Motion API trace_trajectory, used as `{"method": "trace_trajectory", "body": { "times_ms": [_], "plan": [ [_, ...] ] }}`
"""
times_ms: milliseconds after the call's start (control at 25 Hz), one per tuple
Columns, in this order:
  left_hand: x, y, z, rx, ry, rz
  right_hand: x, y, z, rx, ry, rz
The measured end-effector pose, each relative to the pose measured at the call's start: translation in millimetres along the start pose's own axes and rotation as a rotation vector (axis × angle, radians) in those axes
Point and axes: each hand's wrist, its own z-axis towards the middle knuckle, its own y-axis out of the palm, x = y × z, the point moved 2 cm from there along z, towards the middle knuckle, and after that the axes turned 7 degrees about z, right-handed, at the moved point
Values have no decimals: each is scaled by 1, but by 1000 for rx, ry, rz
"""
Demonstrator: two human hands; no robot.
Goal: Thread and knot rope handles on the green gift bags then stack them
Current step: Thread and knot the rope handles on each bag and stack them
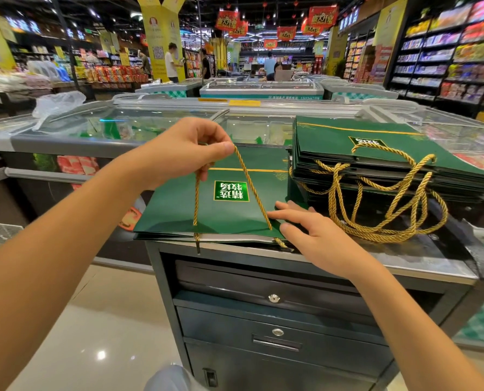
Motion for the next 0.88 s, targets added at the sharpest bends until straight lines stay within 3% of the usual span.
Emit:
{"method": "trace_trajectory", "body": {
  "times_ms": [520,680,880],
  "plan": [
    [25,-32,14,243,201,117,-3,1,-3,12,-9,-31],
    [-1,-14,7,194,108,127,-4,1,-4,13,-24,-64],
    [-63,2,-27,129,-145,157,-3,1,-8,106,-33,-33]
  ]
}}
